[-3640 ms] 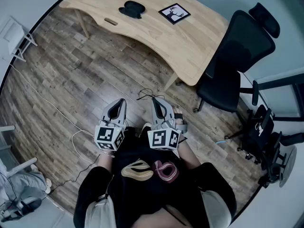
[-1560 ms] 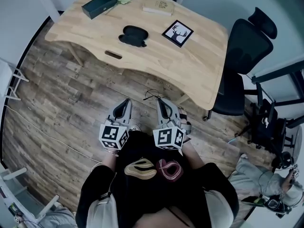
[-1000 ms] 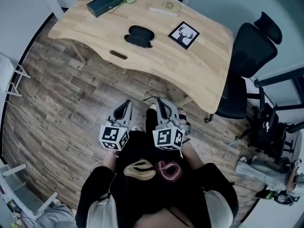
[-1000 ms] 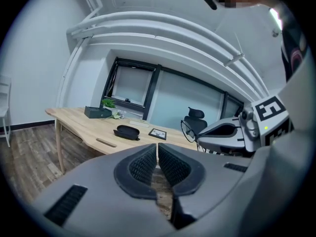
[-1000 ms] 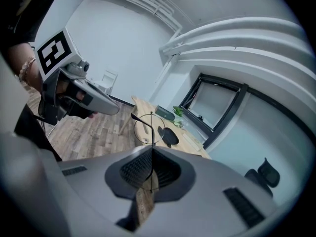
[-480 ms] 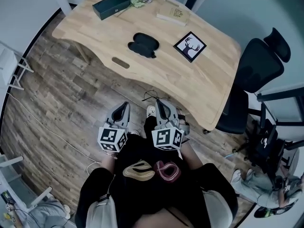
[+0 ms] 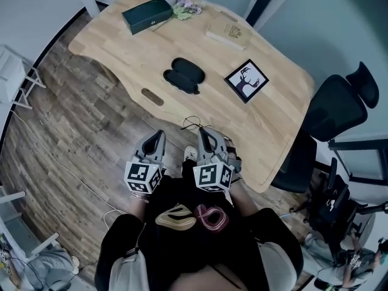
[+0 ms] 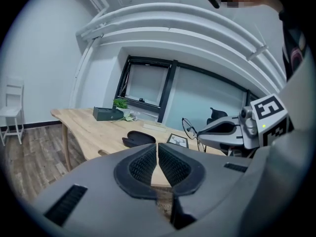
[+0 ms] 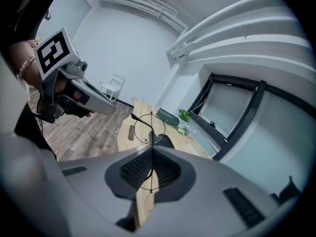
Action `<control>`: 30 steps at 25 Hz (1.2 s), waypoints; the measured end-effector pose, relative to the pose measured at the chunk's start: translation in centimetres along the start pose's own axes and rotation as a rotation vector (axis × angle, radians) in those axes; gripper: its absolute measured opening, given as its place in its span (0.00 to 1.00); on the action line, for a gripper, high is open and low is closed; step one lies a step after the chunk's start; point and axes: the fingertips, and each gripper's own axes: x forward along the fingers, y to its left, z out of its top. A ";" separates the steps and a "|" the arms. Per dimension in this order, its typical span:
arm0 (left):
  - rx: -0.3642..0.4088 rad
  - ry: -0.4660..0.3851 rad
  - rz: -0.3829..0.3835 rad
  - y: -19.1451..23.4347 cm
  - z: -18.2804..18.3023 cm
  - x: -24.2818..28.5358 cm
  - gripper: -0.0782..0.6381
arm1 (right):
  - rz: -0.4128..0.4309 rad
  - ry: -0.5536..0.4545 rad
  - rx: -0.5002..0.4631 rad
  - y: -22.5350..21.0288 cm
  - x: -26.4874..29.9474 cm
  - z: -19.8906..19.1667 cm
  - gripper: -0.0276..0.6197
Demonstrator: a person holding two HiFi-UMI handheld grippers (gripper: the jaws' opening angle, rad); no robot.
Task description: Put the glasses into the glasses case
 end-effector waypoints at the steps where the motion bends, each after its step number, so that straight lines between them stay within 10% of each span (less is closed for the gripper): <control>1: -0.001 0.000 0.006 0.0 0.2 0.6 0.14 | 0.005 -0.005 -0.002 -0.6 0.5 0.0 0.06; 30: -0.009 0.026 0.014 0.9 3.4 11.4 0.14 | 0.039 -0.014 0.029 -8.9 8.3 -1.0 0.06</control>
